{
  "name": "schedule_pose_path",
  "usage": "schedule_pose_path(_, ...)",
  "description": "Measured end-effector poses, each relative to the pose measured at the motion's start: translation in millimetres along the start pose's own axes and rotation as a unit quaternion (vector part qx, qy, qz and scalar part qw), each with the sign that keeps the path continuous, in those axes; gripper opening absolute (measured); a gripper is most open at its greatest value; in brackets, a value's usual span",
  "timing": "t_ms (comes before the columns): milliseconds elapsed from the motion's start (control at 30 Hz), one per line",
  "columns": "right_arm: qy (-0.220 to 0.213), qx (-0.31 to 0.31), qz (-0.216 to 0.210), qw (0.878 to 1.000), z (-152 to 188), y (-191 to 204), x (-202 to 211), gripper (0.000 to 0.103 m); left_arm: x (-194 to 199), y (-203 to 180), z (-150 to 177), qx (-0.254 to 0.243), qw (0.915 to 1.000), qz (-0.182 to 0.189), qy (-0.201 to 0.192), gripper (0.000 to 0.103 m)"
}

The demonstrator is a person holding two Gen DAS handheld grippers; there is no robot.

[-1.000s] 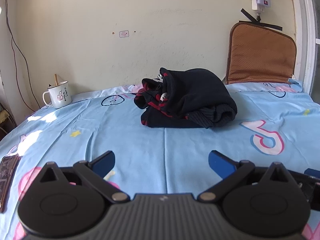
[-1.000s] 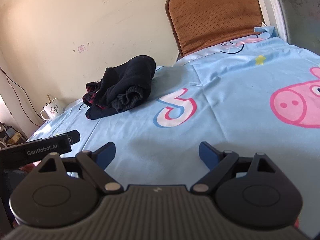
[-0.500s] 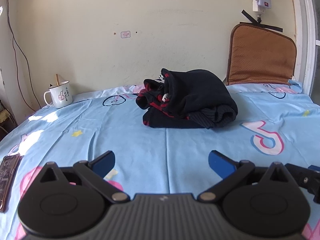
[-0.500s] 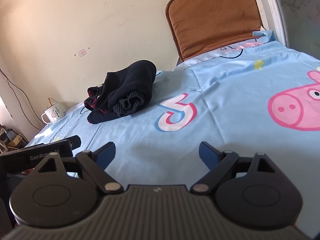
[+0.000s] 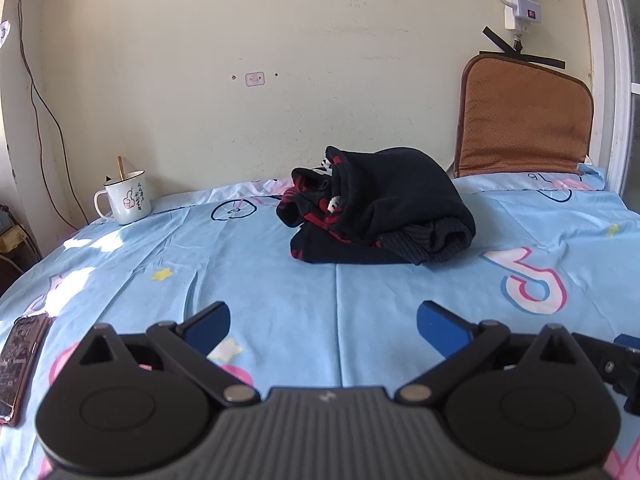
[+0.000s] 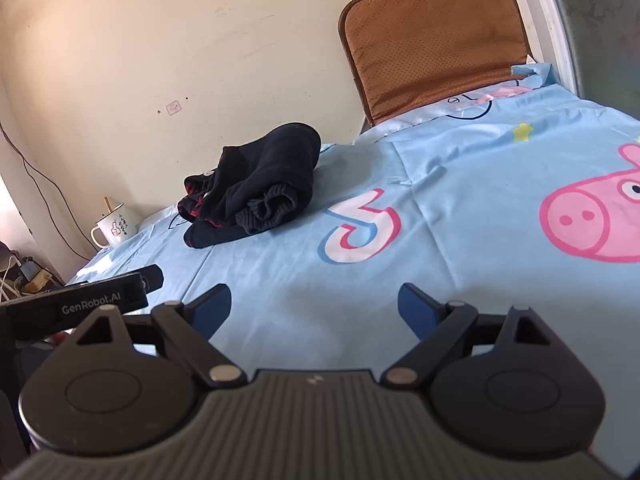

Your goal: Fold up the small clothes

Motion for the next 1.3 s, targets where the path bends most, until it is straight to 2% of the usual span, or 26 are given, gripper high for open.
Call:
schedule_pose_path(367, 0.001, 0.002, -0.003, 1.000, 1.1, 1.7, -1.9, 0.092, -5.0, 3.3, 1.3, 0.003, 1.0000, -0.002, 0.007, 0.103)
schedule_pose_path(700, 0.008, 0.014, 0.000, 1.000, -4.3, 10.5, 0.6, 0.092, -9.9, 9.2, 3.3, 0.019, 0.9984, -0.003, 0.053, 0.103)
schedule_pose_path(1300, 0.011, 0.023, -0.002, 1.000, -8.1, 19.8, -1.4, 0.093, -9.3, 20.6, 3.4, 0.017, 0.9978, -0.028, 0.058, 0.103)
Point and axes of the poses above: each gripper's, at about its wrist camera, not at the fingertips, and x roughly against the way its jaws point, y to its left, z to its underside, the point moved 4 cm from there along -x, roughly the way its jaws point, and after that the axes turned 11 degrees about z, right-handed, at the moved point
